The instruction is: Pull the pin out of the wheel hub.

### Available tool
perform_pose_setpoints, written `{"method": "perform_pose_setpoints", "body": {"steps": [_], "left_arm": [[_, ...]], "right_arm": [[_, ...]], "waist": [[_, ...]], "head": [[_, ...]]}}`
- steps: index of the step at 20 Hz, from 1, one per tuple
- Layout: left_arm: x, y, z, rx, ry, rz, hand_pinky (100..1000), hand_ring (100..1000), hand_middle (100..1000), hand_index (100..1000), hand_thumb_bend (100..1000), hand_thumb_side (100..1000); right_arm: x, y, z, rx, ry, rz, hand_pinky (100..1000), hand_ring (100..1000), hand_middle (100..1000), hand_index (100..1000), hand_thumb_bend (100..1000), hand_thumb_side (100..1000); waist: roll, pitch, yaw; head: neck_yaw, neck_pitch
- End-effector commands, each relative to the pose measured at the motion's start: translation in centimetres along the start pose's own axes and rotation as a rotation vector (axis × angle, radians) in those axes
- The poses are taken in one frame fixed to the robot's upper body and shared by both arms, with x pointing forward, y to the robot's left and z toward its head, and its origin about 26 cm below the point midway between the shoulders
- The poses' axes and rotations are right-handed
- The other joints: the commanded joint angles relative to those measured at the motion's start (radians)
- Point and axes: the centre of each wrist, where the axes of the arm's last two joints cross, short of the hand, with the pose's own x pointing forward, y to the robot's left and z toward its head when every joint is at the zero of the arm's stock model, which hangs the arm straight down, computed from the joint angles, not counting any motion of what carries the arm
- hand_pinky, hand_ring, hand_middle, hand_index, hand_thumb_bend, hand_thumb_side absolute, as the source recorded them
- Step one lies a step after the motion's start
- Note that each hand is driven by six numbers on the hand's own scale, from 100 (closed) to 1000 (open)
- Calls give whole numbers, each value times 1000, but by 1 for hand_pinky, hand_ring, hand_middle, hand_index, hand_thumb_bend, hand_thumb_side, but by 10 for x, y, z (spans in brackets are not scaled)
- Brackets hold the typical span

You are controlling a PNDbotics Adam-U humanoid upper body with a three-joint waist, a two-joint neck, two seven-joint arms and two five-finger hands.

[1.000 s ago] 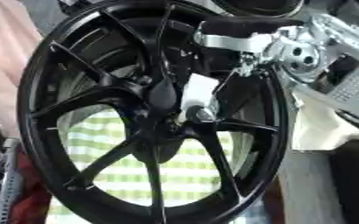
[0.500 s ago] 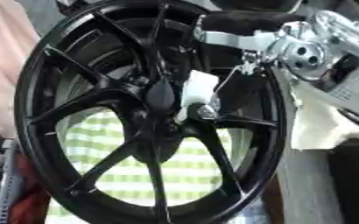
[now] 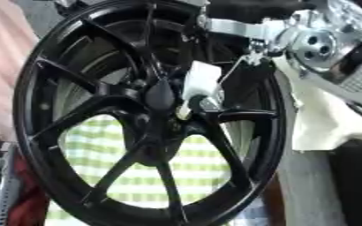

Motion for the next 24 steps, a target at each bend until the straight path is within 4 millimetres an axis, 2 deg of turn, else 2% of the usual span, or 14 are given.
{"method": "perform_pose_setpoints", "body": {"steps": [1, 13, 24], "left_arm": [[7, 1, -2, -8, -29, -11, 850, 675, 721, 845, 100, 892], [7, 3, -2, -4, -26, -8, 850, 678, 722, 844, 100, 888], [8, 4, -3, 5, -28, -5, 850, 680, 723, 844, 100, 887]], "right_arm": [[-2, -14, 10, -41, 14, 15, 795, 540, 351, 568, 409, 100], [-20, -23, 28, -124, 16, -39, 806, 537, 338, 566, 424, 100], [-40, -23, 47, -245, 62, -85, 816, 538, 332, 568, 422, 100]], "waist": [[6, -29, -3], [3, -56, -6], [2, -65, -6]], "head": [[-1, -10], [14, -27], [20, -45]]}}
